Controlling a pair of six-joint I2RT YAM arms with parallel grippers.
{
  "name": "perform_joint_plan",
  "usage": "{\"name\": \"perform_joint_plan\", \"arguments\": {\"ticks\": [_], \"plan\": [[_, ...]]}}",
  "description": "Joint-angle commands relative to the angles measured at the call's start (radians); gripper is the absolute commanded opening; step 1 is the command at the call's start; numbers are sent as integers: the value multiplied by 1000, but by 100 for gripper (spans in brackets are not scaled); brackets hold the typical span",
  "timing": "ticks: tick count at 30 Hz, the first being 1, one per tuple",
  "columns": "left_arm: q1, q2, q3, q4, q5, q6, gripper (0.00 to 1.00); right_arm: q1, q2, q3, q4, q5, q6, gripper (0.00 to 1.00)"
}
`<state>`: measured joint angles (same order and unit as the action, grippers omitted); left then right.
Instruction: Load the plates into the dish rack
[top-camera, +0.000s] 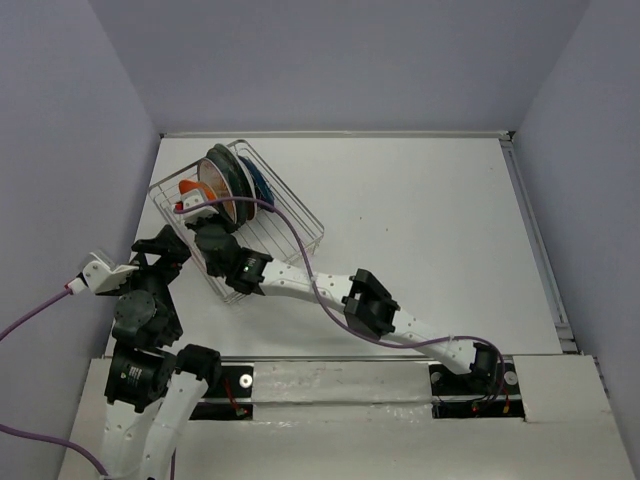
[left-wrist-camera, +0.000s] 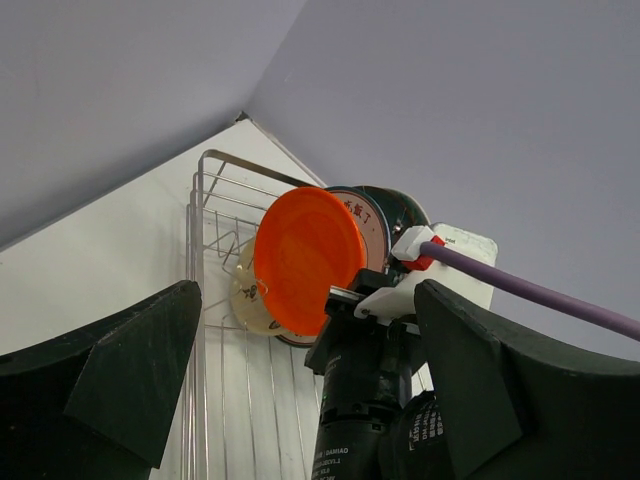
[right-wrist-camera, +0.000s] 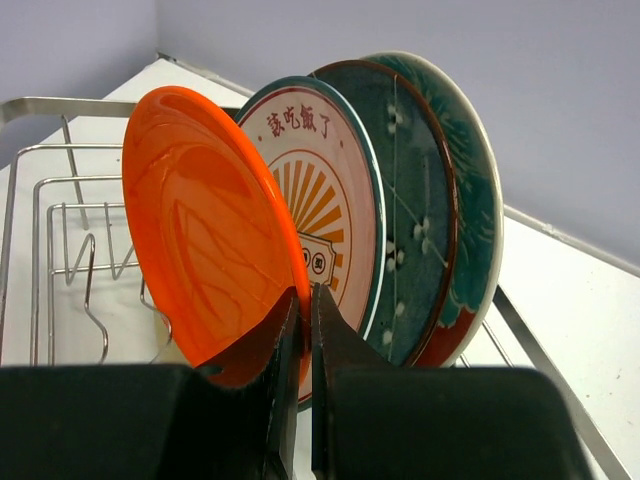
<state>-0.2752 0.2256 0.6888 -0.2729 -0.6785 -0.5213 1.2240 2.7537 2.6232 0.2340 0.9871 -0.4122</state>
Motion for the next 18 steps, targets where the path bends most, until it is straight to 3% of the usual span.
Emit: {"name": "perform_joint_plan", "arguments": {"ticks": [1,4,5,7,12,14,18], "plan": [[-2,-8,28,47,-27,1,99,17,11,18,39,13,36,7],[-2,-8,28,49,-27,3,99,17,-15,-26,33,-5,101,10],[-1,-8,28,49,-26,4,99,26,-29,-46,31,-28,139,21],[-2,-8,26,49,-29,6,99,26,-72,-83,27,-50,177,30],[1,-11,21,57,-21,10,99,26,-104,-123,5,-62,234,30],[4,-11,21,58,-18,12,99,26,-146,-179,2,-73,274,40],[2,-8,18,63,-9,15,99,35,-210,-288,-25,-123,390,46]]}}
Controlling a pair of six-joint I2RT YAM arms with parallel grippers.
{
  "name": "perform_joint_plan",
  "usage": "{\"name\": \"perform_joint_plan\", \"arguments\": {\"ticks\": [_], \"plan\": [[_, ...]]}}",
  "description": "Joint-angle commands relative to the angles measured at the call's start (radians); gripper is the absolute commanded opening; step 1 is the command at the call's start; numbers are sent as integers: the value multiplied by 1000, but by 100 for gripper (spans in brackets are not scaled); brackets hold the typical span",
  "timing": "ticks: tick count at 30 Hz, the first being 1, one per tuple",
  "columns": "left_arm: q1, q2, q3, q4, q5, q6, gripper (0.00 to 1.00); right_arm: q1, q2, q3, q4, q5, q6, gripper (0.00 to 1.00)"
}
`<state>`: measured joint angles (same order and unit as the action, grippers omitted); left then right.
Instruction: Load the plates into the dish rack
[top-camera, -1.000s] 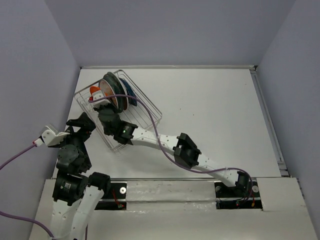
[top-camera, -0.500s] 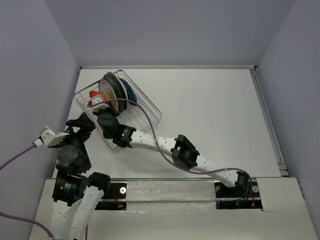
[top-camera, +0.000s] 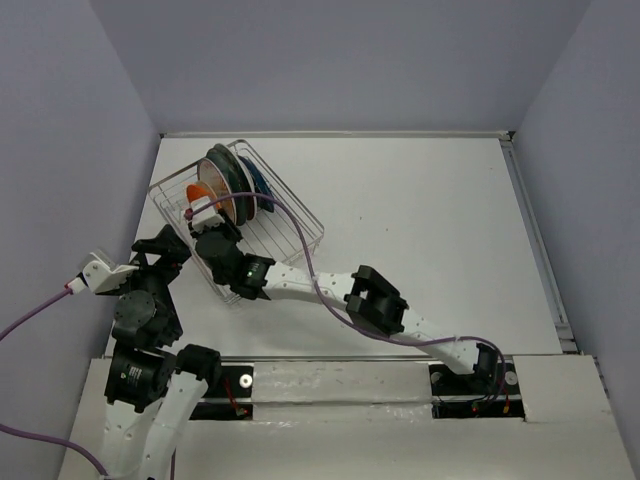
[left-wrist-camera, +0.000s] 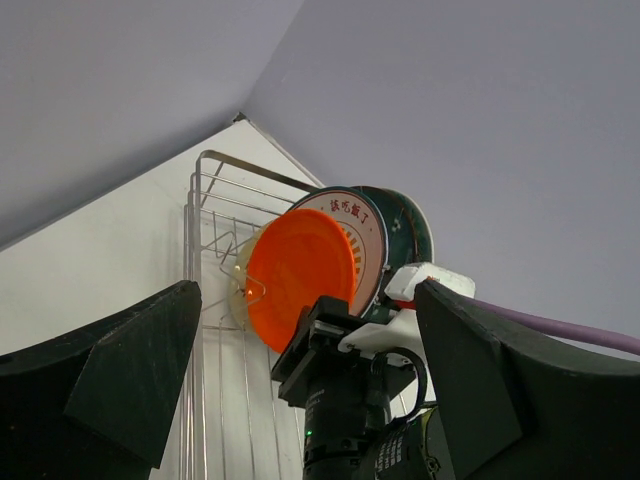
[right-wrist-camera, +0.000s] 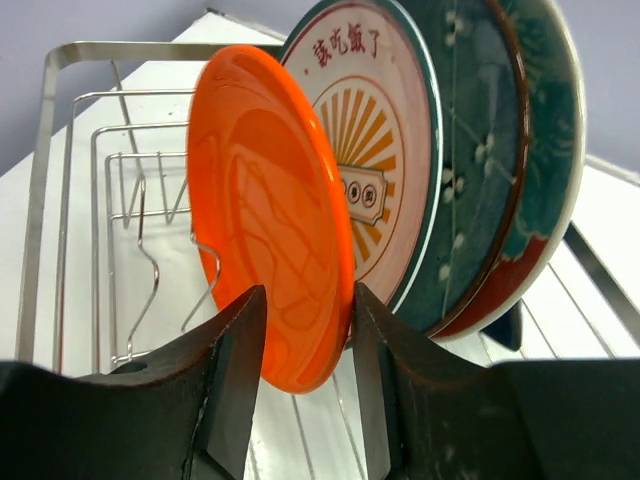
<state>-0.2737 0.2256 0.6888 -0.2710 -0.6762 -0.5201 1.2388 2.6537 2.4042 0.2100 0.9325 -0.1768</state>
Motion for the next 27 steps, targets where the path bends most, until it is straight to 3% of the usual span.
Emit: {"name": "perform_joint_plan", "arguments": {"ticks": [1,5,11,18,25,27], "plan": [[2,-6,18,62,-10,15,99,21,-144,-88,-15,-83,213,47],[4,-2,17,65,-6,19,99,21,-231,-224,-34,-162,337,47],[5,1,17,69,0,22,99,11,-287,-290,-34,-207,388,58],[5,3,15,69,0,25,99,-53,-343,-364,-83,-357,505,58],[5,-3,14,75,10,28,99,-71,-454,-563,-95,-437,543,11],[5,-5,12,76,13,29,99,-71,-484,-612,-95,-454,554,7]]}}
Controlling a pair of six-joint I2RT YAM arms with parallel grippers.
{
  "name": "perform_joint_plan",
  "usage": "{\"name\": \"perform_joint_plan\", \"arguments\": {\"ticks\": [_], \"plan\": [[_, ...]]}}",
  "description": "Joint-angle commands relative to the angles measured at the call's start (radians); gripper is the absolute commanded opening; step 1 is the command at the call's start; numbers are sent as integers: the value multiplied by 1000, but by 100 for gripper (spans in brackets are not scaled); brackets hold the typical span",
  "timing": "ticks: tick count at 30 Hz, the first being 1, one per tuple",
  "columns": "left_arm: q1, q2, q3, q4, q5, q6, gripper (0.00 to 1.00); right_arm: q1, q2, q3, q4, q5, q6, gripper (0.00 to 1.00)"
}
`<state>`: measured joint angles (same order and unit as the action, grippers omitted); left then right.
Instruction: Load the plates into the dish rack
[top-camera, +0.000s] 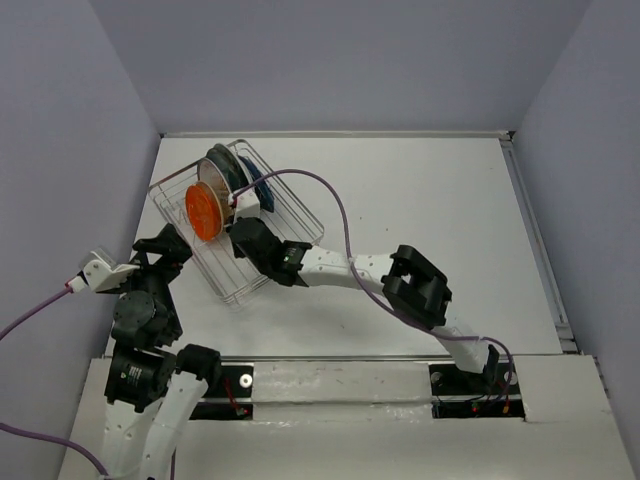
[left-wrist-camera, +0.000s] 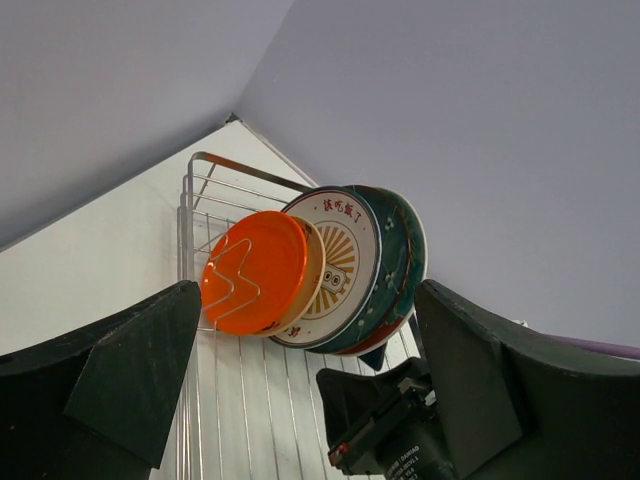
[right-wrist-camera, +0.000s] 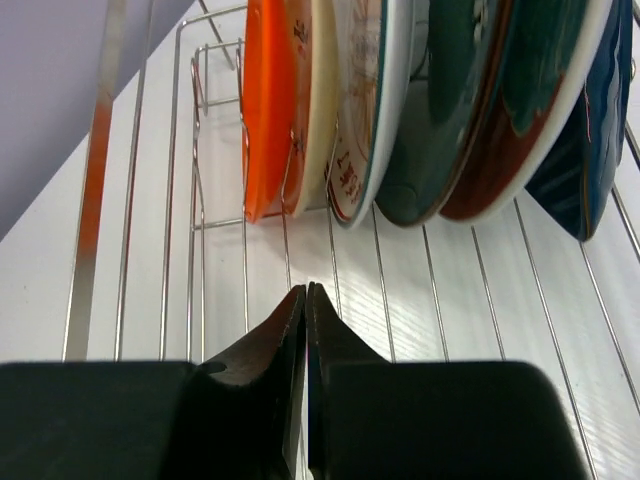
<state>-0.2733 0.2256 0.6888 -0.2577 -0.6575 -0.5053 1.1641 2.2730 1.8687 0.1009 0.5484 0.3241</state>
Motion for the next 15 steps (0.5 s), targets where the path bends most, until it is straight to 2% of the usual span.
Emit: {"name": "perform_joint_plan", "arguments": {"ticks": [1,7,12,15], "plan": [[5,-5,12,61,-4,16,99,3,-115,-91,13,-71,55,7],[5,-2,9,64,22,37,99,3,-263,-212,36,-97,33,7],[3,7,2,81,94,68,99,3,-475,-450,97,-91,-25,7],[2,18,-6,104,200,97,99,3,-662,-633,109,20,-69,7]]}}
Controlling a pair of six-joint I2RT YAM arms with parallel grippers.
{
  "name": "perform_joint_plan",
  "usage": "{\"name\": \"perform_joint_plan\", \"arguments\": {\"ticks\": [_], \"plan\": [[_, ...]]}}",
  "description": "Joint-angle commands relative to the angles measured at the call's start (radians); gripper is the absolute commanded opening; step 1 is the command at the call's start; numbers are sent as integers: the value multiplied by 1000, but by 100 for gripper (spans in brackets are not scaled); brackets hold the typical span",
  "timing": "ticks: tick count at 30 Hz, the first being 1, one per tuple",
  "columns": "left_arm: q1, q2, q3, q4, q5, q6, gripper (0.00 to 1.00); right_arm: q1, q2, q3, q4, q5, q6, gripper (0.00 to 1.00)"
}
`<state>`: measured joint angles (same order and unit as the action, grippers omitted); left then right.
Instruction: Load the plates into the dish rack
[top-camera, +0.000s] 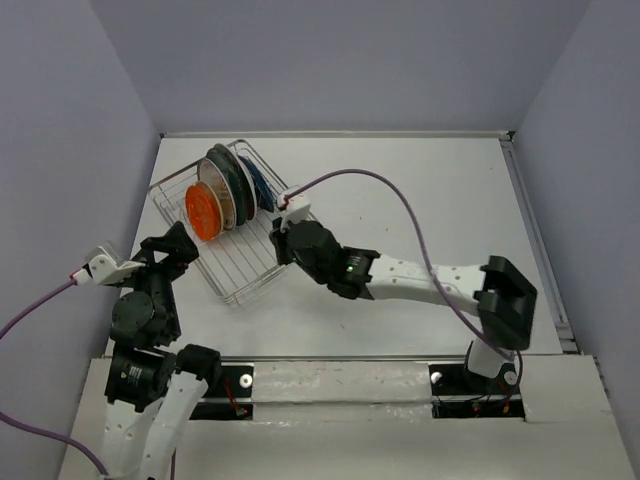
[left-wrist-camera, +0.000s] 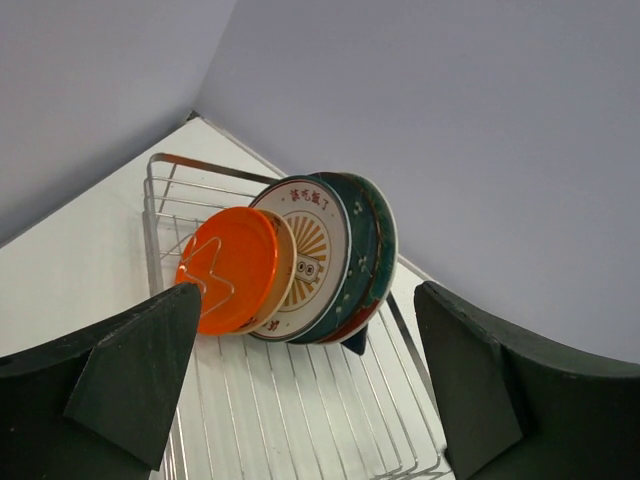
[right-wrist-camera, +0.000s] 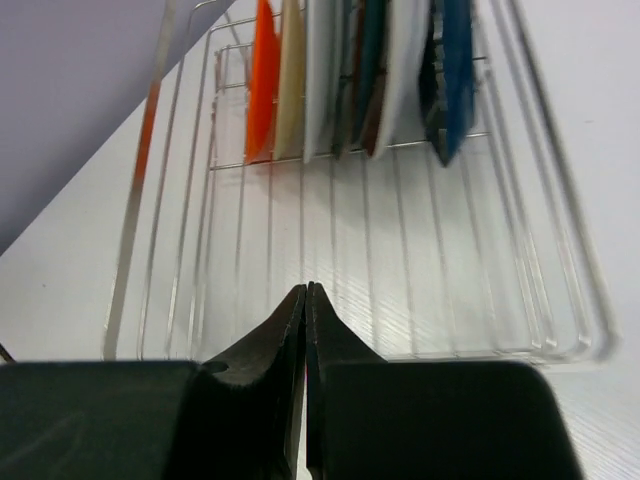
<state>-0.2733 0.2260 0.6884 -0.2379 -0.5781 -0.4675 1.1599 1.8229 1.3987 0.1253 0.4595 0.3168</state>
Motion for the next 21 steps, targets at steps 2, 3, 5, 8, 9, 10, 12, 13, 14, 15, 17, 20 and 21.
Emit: {"name": "perform_joint_plan", "arguments": {"ticks": [2,3,5,8,9,10,12,13,14,15,17,20,21], "plan": [[2,30,-26,124,187,82,99,7,-368,-258,86,172,-77,7],[3,36,-32,136,251,87,99,7,-423,-355,85,226,-78,7],[2,55,-41,159,303,93,99,7,-541,-458,85,277,-76,7],[3,70,-43,167,342,99,99,-2,-785,-657,79,373,-51,8],[2,70,-44,170,343,101,99,-2,-845,-703,68,396,-33,9],[5,69,-47,178,345,105,99,-2,-961,-781,57,445,-22,10],[3,67,-53,184,348,115,99,-2,-1119,-851,30,502,17,18],[3,64,-55,189,345,119,99,-2,-1167,-884,27,518,22,21],[5,58,-56,195,345,122,99,-2,-1207,-943,24,534,27,27],[3,55,-61,198,343,128,99,-2,-1279,-966,22,580,31,47],[3,47,-63,209,337,147,99,-2,-1335,-1000,-22,654,50,67],[5,50,-59,213,331,167,99,-2,-1411,-1000,-113,728,70,100],[5,53,-58,215,325,168,99,-2,-1430,-1000,-125,746,88,100]]}}
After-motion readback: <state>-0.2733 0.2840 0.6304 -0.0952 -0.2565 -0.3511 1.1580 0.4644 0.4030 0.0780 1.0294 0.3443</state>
